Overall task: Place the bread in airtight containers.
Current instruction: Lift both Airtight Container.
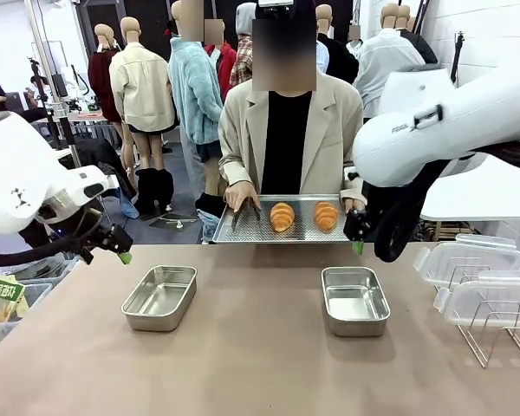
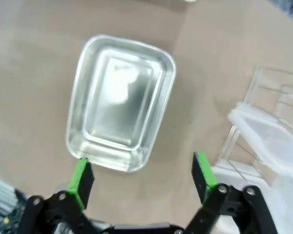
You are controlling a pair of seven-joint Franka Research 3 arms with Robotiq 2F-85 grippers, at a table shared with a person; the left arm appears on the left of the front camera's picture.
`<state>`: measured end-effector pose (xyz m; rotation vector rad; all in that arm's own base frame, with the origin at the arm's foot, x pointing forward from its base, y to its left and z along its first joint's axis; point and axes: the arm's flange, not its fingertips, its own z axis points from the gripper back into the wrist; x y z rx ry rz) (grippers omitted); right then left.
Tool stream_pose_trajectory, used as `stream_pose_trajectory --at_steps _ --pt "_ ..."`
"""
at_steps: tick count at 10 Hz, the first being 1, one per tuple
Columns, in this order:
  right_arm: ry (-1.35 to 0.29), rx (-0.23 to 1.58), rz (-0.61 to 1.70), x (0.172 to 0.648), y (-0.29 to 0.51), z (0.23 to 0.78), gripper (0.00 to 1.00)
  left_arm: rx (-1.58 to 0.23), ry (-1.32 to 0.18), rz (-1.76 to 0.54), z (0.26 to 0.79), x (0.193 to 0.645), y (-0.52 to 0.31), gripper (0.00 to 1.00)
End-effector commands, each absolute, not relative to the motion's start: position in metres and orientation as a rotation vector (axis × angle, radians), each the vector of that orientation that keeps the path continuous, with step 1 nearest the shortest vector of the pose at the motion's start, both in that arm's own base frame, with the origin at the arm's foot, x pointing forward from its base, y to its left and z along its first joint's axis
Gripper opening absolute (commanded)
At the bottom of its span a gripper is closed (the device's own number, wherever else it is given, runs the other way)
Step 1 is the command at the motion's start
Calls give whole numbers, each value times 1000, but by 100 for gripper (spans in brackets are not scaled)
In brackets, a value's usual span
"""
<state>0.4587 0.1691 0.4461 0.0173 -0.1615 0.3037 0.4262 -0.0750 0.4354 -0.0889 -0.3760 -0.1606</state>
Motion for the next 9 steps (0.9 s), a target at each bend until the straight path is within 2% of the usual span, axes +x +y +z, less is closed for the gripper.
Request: stream_pose_trajectory --at_steps 1,5,9 --pt "-118 65 278 479 167 427 100 -87 -336 -164 422 450 -73 100" --pt "-18 76 250 490 155 382 100 -140 -235 -154 374 478 -66 100" --pt "-48 18 219 495 164 341 100 -94 -156 -193 340 516 -79 100"
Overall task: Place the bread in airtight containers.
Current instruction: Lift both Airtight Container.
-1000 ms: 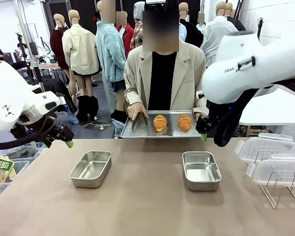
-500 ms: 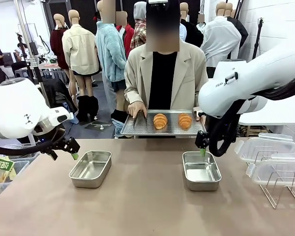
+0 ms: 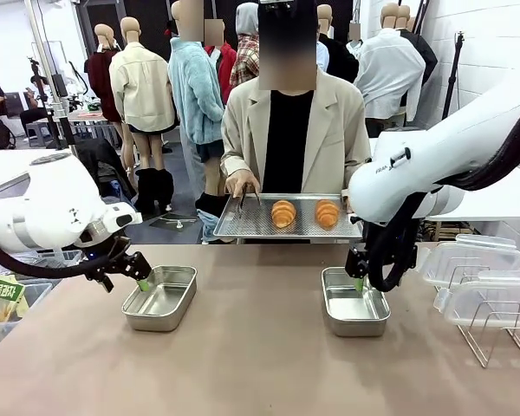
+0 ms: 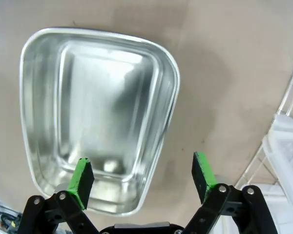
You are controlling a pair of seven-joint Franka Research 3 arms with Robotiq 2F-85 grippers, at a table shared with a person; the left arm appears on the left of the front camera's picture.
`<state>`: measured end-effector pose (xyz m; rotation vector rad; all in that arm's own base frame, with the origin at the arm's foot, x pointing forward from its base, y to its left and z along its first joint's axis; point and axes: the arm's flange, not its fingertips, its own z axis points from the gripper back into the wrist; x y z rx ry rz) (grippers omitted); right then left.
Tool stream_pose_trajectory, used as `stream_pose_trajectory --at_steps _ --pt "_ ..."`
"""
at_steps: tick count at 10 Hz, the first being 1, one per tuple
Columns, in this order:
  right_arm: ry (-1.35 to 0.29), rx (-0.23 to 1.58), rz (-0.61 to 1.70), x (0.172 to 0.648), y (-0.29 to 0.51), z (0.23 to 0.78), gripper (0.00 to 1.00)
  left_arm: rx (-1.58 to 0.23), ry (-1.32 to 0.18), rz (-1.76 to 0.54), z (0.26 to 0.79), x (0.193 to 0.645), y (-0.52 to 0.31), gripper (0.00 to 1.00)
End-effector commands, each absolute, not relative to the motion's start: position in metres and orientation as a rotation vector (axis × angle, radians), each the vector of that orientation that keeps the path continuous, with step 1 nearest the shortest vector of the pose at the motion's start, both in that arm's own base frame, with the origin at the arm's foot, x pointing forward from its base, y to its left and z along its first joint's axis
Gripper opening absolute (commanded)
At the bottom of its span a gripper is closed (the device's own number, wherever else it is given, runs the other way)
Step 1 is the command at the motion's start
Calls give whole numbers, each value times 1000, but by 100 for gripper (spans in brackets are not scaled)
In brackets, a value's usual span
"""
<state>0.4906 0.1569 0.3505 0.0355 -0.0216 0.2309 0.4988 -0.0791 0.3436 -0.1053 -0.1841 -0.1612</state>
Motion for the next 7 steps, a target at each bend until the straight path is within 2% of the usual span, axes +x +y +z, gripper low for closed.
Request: stream_pose_trajectory --at_steps 1,4,5,7 --pt "-68 -36 190 499 170 333 100 -85 -134 -202 331 523 -84 100" --pt "-65 -106 146 503 173 322 100 -82 -80 -211 311 524 -91 100" --pt "-63 -105 153 504 175 319 100 -78 -80 -205 309 523 -89 87" --pt "-63 -104 160 507 177 317 60 -85 -69 -203 308 523 -89 48"
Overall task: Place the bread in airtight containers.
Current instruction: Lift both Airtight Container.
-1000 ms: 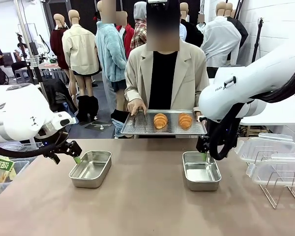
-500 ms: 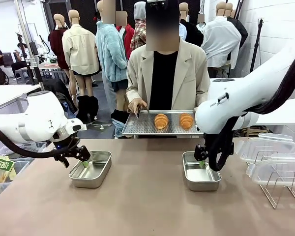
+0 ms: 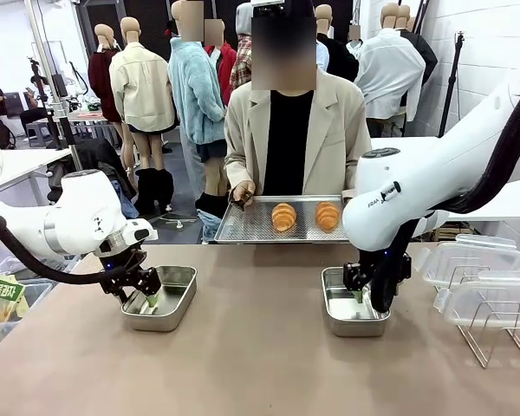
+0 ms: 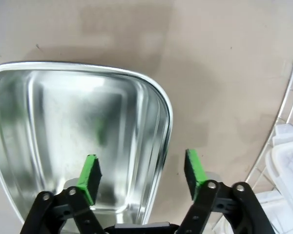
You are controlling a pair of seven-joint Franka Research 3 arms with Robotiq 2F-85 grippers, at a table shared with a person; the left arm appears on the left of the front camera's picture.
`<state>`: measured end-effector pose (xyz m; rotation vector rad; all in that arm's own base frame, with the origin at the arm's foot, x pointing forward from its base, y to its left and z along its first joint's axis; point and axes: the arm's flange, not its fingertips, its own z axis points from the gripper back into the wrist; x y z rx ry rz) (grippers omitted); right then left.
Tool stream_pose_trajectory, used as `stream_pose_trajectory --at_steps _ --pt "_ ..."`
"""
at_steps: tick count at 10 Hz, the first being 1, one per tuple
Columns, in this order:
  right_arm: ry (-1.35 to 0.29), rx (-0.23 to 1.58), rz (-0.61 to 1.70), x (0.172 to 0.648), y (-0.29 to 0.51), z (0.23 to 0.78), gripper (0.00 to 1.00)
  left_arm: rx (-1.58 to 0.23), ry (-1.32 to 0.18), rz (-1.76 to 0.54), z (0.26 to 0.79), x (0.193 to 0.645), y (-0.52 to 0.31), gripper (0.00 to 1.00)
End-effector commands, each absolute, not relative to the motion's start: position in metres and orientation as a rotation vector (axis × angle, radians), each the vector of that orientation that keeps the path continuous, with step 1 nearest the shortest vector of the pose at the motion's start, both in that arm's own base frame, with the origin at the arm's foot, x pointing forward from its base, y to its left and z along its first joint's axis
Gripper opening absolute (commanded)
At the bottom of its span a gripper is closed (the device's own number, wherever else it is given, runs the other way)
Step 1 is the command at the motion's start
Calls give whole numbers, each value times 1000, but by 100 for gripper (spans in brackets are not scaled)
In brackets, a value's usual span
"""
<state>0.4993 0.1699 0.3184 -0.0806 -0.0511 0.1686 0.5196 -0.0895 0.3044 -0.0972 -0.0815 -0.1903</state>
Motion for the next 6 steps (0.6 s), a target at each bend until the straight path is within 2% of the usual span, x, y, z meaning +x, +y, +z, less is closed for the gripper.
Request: stream_pose_trajectory --at_steps 1,2,3,6 --pt "-61 -99 155 507 177 317 40 -86 -69 -206 308 522 -89 28" --pt "-61 -98 146 507 177 317 20 -93 -71 -207 308 522 -89 8" --pt "-56 -95 150 507 178 317 0 -96 -73 -208 309 522 -88 0" --pt "-48 -114 125 510 181 318 0 -96 -84 -214 321 515 -88 0"
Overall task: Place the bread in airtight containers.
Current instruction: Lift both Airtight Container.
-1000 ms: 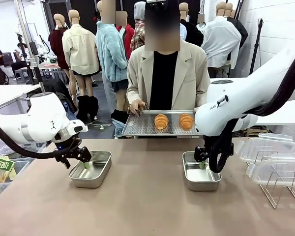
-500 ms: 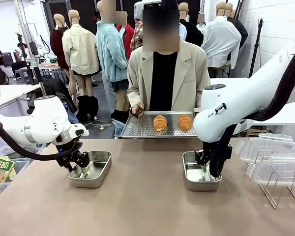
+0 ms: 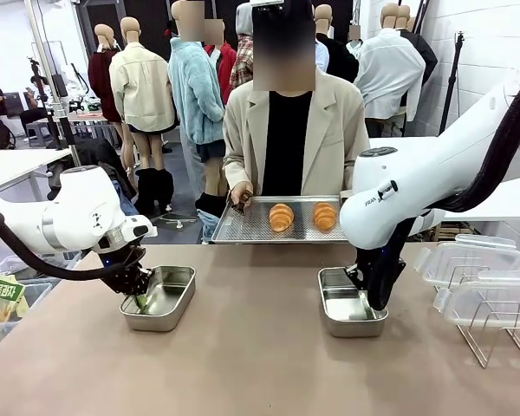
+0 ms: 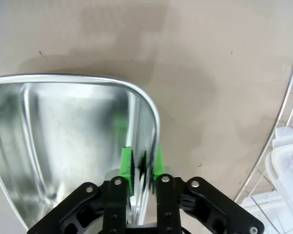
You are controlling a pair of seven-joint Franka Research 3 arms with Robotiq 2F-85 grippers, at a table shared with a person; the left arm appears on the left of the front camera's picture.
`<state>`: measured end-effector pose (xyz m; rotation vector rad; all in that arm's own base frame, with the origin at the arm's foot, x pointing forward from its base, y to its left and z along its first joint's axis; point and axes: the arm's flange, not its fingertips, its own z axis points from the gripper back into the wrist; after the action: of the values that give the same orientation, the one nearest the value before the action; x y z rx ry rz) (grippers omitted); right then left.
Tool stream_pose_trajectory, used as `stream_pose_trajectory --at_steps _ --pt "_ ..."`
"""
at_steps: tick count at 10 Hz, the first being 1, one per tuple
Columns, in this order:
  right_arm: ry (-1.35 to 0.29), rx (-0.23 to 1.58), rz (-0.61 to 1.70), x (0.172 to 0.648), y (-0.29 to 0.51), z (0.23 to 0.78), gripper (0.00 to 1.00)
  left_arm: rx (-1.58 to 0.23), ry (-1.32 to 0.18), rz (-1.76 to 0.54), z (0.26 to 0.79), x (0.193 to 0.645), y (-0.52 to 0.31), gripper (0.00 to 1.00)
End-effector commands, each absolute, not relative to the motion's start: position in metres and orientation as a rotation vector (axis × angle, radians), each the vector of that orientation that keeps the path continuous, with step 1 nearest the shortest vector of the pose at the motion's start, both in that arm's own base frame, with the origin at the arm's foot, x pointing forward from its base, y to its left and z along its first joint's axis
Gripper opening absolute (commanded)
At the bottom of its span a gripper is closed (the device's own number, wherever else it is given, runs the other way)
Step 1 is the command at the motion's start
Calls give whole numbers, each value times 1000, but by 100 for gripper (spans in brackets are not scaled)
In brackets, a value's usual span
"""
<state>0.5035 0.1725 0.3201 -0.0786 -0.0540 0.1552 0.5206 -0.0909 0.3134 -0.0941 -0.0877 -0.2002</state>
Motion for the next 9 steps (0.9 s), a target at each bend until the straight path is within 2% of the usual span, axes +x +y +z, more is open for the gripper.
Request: stream_pose_trajectory --at_steps 1,4,6,7,8,9 --pt "-44 -127 104 511 180 319 0 -95 -90 -214 324 513 -89 0" --pt "-13 -152 43 517 179 325 0 -106 -84 -223 327 508 -92 0" --pt "83 -238 18 527 189 331 0 -105 -108 -183 334 504 -85 0" --pt "54 -361 54 536 206 338 0 -95 -85 -211 323 512 -94 0" --pt "33 -154 36 513 174 330 0 -95 -85 -211 323 512 -94 0" --pt "33 -154 36 513 174 330 0 -95 -85 -211 323 512 -94 0"
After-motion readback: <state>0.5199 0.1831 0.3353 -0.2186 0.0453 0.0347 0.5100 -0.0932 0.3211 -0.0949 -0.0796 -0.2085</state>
